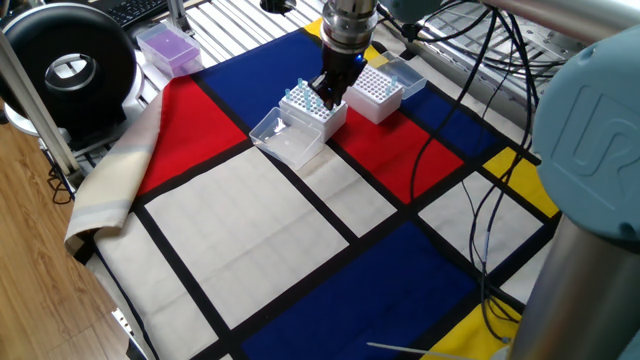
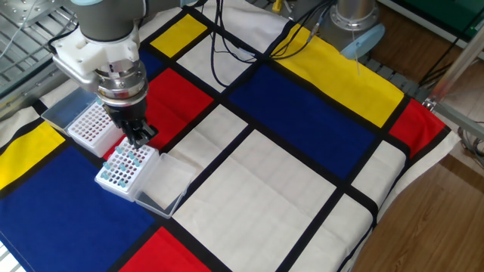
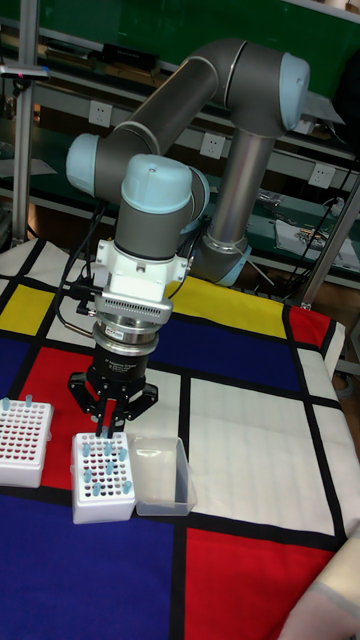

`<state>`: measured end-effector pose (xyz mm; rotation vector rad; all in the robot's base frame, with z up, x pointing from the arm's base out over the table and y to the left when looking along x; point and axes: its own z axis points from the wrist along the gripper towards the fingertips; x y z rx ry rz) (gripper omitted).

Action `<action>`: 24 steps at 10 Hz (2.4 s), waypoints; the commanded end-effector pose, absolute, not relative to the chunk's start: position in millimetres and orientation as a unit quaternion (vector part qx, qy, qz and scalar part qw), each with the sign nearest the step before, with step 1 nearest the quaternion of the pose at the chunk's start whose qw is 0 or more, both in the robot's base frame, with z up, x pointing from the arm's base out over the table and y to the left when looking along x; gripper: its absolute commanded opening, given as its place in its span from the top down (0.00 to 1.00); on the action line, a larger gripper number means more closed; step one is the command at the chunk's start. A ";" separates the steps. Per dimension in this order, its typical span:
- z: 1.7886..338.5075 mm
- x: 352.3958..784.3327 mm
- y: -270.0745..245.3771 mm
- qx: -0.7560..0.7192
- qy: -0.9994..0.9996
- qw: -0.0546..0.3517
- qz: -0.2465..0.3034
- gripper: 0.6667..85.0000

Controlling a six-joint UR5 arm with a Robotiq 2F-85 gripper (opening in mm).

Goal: Transfer all medium pipette tips from one holder to another

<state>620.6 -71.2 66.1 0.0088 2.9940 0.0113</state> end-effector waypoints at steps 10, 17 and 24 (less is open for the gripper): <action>90.1 639.2 -62.4 0.042 0.994 0.096 0.005 0.99; 140.3 646.0 -66.4 0.066 0.993 0.094 -0.005 0.99; 162.3 632.4 -116.8 0.042 0.995 0.081 -0.038 0.99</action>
